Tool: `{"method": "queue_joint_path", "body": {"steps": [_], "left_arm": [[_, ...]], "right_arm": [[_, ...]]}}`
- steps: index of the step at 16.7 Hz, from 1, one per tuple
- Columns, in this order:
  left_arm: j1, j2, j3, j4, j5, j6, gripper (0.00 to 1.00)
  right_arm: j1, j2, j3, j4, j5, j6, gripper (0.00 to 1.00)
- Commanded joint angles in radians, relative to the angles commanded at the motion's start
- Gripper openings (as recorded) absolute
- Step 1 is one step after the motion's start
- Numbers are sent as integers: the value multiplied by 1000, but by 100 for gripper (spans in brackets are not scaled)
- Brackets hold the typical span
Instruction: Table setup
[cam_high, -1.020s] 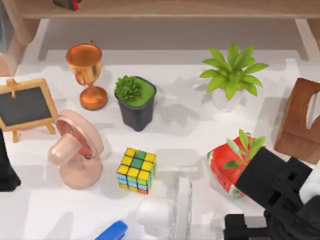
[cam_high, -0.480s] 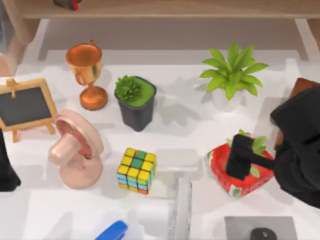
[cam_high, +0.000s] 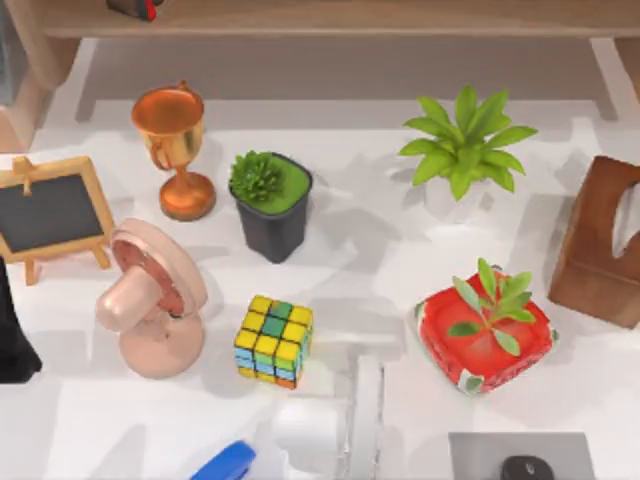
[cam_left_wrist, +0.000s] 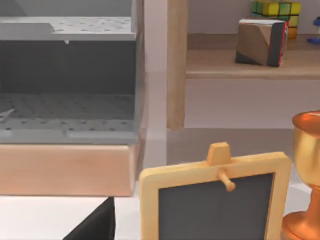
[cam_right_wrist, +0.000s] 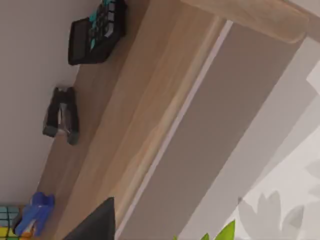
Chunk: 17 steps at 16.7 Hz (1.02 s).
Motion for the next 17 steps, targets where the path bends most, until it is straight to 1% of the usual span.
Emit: {"method": "queue_joint_path", "body": {"steps": [5,7,9,12,14,17], "left_arm": [[0,0,0,0,0,0,100],[0,0,0,0,0,0,100],[0,0,0,0,0,0,100],[0,0,0,0,0,0,100],[0,0,0,0,0,0,100],[0,0,0,0,0,0,100]], "right_arm": [[-435,148,-86,531,-173,173,100],[-571,234,-125,734,-251,235,100],[-675,332,-164,925,-332,290,100],[-762,491,-219,1167,-454,355,100],[-775,592,-243,1283,-530,385,100],[-762,704,-262,1392,-617,412,100]]}}
